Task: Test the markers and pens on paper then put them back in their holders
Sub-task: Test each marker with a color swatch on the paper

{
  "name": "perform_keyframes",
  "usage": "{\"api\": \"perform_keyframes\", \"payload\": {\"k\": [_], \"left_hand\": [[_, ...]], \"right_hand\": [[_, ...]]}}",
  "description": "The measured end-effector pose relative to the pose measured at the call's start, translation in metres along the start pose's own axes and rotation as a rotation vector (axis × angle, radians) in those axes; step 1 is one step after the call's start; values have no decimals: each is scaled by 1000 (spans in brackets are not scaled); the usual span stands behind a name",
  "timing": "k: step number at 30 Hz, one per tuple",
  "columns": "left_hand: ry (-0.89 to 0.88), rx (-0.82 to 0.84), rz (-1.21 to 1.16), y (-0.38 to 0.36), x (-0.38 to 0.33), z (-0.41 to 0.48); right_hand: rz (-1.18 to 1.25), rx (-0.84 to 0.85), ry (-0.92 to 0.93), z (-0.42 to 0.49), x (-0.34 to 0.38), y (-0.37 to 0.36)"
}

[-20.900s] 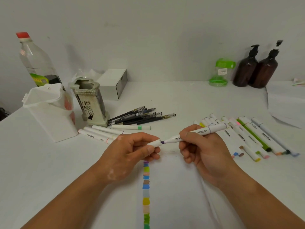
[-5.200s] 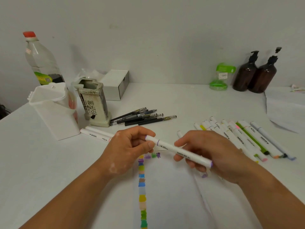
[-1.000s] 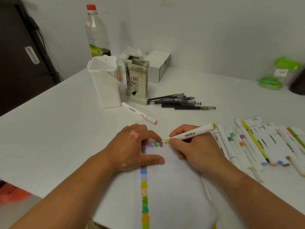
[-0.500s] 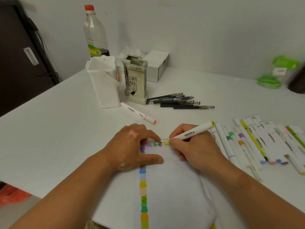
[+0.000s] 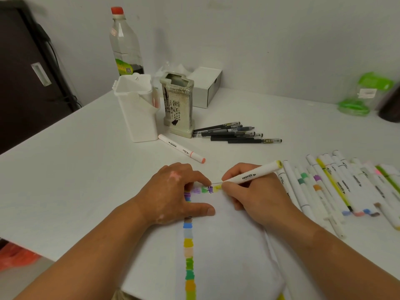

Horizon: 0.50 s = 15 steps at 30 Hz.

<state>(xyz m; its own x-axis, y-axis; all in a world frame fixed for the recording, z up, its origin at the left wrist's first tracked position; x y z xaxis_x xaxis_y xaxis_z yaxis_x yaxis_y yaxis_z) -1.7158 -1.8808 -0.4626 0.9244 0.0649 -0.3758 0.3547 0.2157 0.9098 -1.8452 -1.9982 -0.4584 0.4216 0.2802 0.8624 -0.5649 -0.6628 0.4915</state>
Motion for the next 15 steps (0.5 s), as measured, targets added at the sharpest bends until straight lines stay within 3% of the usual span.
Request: {"api": "perform_keyframes", "payload": {"k": [6, 9, 12, 15], "left_hand": [[1, 10, 17, 0, -2, 1], [7, -7, 9, 1, 0, -2], [53, -203, -267, 14, 7, -6], [54, -386, -494, 28, 14, -12]], "right_hand": [[59, 67, 1, -1, 1, -2], [347, 52, -21, 0, 1, 5], [546, -13, -22, 2, 0, 17], [578, -44, 15, 1, 4, 26]]}}
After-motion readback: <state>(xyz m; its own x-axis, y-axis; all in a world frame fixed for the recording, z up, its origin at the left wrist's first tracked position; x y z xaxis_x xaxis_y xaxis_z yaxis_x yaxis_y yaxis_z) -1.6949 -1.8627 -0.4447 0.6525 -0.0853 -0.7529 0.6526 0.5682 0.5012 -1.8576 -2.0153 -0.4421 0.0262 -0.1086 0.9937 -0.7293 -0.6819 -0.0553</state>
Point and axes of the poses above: each hand's wrist, its own z-axis towards the middle knuckle, its own y-axis out of the back of the hand, x = y × z, the point moved 8 cm from there along z, towards the middle knuckle, and after that the axes turned 10 degrees about -y, right-handed, at the moved point
